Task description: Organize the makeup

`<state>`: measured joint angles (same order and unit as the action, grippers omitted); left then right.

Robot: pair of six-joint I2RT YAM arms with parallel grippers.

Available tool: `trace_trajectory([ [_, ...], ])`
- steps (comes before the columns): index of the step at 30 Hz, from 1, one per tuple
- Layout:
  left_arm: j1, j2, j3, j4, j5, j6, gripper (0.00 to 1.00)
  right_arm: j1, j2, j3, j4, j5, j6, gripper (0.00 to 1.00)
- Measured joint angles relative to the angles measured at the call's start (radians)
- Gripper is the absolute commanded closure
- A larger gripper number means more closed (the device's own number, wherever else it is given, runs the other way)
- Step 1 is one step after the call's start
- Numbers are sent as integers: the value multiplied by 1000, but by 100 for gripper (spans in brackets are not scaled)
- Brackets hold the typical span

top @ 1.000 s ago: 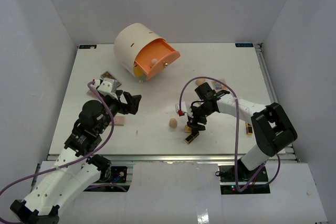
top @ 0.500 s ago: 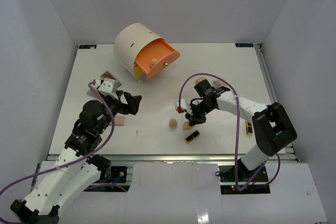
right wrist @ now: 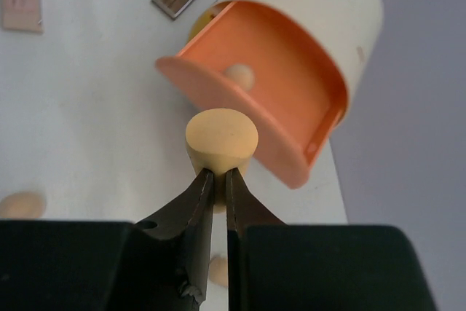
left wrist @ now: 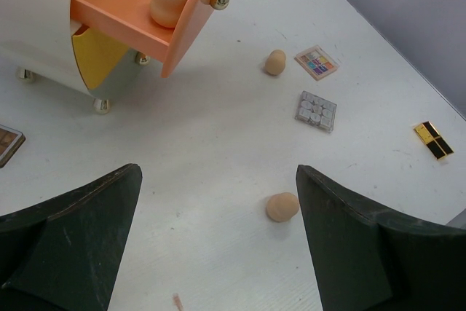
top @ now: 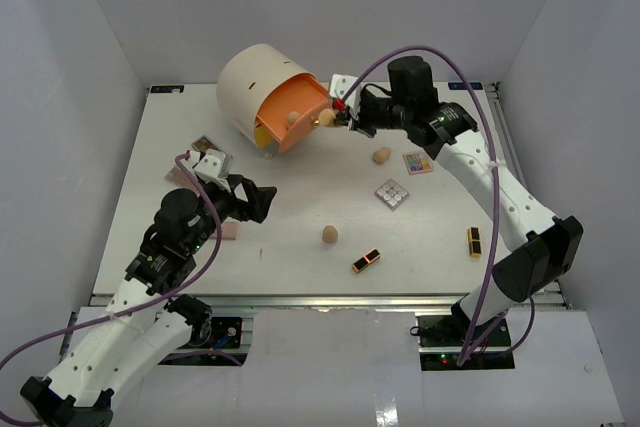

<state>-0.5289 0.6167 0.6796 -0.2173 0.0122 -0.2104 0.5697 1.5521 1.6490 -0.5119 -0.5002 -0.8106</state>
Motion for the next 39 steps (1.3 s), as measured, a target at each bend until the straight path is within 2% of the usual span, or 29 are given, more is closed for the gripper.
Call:
trace_trajectory([
  [10, 0, 3, -2, 0, 3, 0, 2, 3, 274, 233, 270, 173, 324, 91],
  [13, 0, 6, -2, 0, 3, 0, 2, 7, 374, 280, 299, 217, 379, 83],
  [18, 0, 22, -2, 0, 4, 0, 2, 10, 450, 291, 310, 250, 420, 62],
  [22, 0, 34, -2, 0, 5, 1, 2, 13, 460, 292, 314, 259, 437, 52],
  [25, 0, 34, -2, 0, 9, 1, 2, 14, 460, 292, 329, 258, 440, 38],
  [34, 0, 34, -2, 1, 39, 4, 2, 15, 436, 274, 337, 245, 444, 27],
  [35, 0, 34, -2, 1, 44, 5, 2, 15, 425, 266, 336, 242, 444, 24],
  [39, 2, 34, -2, 4, 95, 10, 2, 10, 295, 168, 321, 177, 433, 16],
])
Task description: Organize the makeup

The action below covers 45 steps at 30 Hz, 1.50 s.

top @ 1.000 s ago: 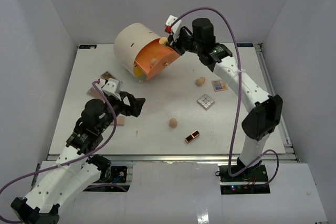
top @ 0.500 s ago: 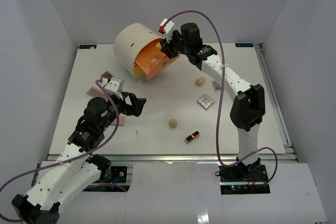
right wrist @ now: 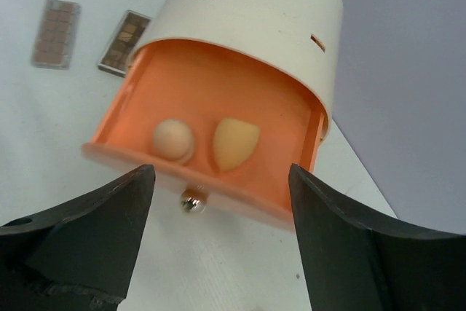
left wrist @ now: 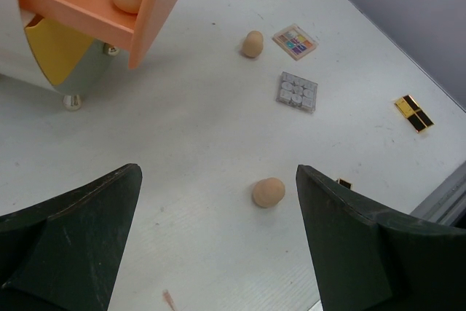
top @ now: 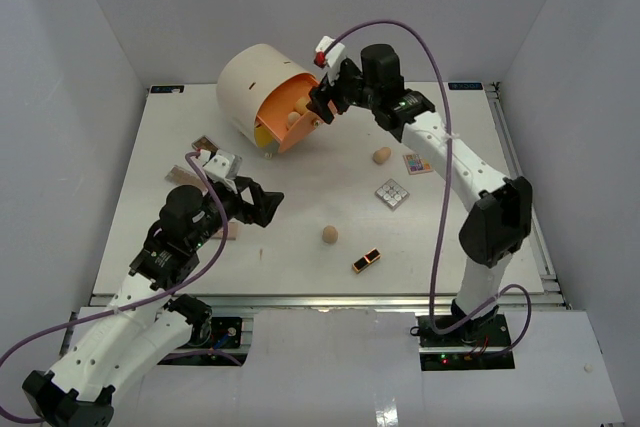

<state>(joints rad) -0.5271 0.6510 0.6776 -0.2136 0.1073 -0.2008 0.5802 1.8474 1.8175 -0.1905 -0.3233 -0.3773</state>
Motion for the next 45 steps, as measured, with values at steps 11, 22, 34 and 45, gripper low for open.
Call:
trace_trajectory([
  [11, -1, 102, -2, 48, 236, -25, 2, -141, -739, -664, 12, -381, -123, 8],
  [22, -185, 250, 5, 36, 208, -99, 2, -368, -909, -1048, -38, -612, -166, 14],
  [34, -242, 350, 25, -4, 107, -76, 2, -419, -843, -1054, -53, -674, -189, 13],
  [45, -243, 347, 25, -20, 61, -51, 2, -419, -830, -1054, -78, -674, -197, 13],
])
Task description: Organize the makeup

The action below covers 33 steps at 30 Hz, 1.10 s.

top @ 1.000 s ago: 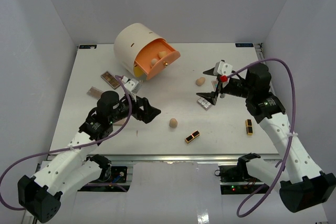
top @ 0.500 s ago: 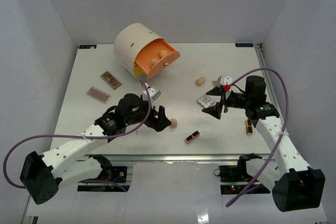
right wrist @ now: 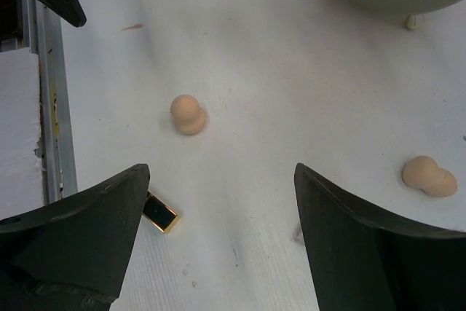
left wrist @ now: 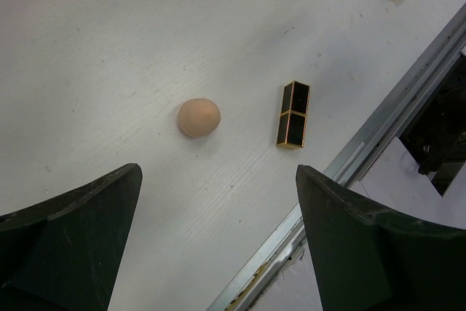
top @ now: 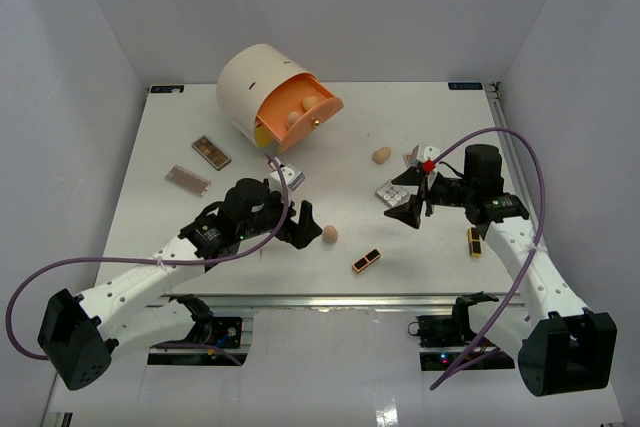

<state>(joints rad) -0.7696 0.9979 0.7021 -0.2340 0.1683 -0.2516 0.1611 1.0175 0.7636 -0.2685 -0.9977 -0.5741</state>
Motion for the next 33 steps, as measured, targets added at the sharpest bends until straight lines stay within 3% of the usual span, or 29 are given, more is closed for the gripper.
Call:
trace_trajectory([
  [18, 0, -40, 0, -32, -63, -13, 2, -24, 18, 0, -24, -2, -29, 13],
  [22, 0, -30, 2, -31, -76, -21, 8, -36, 18, 0, -25, -12, -33, 13],
  [27, -6, 38, 36, -30, -89, -53, 14, -42, 18, 0, -28, -23, -35, 13],
  [33, -57, 236, 107, -14, -171, -105, 17, -43, 17, 0, -29, -31, -35, 13],
])
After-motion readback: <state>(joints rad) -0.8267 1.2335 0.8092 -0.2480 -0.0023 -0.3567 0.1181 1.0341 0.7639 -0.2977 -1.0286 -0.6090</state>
